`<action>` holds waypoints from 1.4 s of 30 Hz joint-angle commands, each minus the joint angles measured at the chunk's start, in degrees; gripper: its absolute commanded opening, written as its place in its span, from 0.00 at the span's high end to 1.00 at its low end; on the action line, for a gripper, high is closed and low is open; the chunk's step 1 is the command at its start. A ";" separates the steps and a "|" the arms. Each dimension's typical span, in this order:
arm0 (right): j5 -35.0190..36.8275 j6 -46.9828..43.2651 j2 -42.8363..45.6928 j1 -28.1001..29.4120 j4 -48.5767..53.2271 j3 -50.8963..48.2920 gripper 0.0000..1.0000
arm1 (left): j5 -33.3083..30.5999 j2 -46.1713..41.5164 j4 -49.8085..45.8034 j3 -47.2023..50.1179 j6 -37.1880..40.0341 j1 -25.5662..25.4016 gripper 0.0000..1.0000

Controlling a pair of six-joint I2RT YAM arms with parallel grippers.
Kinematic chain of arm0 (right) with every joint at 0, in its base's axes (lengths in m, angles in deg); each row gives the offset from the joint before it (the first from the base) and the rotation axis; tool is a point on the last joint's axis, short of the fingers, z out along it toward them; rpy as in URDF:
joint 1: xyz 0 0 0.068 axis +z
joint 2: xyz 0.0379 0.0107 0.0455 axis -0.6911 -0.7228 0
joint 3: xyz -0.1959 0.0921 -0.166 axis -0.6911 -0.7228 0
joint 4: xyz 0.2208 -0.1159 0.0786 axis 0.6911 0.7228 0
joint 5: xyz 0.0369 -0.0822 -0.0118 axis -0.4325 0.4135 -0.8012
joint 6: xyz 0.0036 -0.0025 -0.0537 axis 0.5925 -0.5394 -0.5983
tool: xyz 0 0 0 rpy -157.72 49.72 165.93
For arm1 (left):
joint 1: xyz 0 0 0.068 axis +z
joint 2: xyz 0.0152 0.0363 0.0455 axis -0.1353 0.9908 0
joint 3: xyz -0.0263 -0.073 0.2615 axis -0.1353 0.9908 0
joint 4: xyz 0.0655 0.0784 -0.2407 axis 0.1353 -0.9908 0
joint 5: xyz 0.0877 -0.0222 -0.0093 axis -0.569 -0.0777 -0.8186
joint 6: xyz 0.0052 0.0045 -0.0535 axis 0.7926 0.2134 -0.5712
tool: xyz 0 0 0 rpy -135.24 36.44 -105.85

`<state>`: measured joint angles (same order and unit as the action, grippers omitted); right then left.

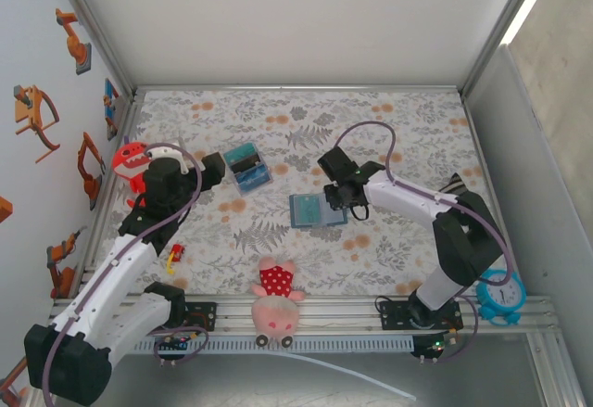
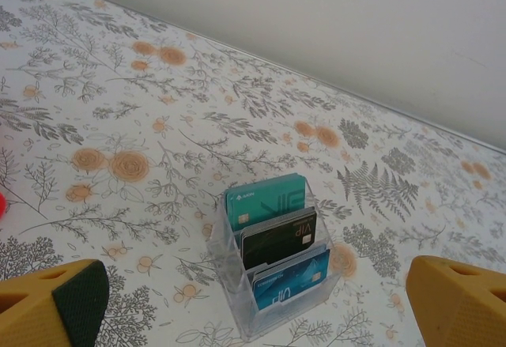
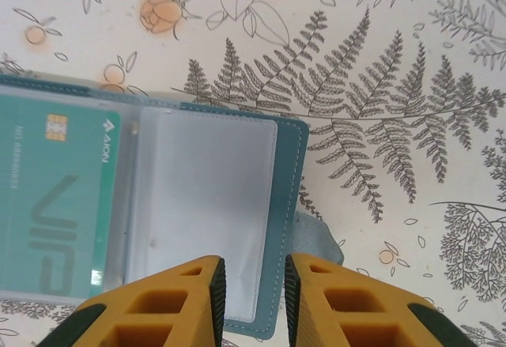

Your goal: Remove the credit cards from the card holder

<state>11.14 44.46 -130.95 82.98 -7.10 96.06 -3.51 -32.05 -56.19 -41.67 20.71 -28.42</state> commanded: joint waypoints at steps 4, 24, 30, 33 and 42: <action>-6.46 2.44 2.34 -0.40 -2.79 -0.33 0.73 | -2.55 0.80 -1.81 -1.39 1.40 -2.26 0.03; -29.77 8.15 -6.05 -5.27 -17.45 -4.72 0.81 | -16.72 22.72 -1.75 -3.16 1.33 -23.81 0.03; -29.88 8.22 -7.81 -5.54 -18.10 -5.09 0.81 | -19.01 30.35 1.28 -5.05 2.08 -28.52 0.03; -29.97 8.33 -8.15 -5.69 -18.51 -5.44 0.81 | -19.07 33.51 2.80 -5.54 2.13 -29.99 0.03; -30.21 8.70 -8.91 -6.22 -19.29 -6.03 0.81 | -18.58 39.65 5.34 -6.95 2.46 -31.73 0.03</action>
<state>-17.82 52.15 -138.98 77.06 -25.59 90.77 -21.31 6.46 -52.41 -46.87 22.68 -59.78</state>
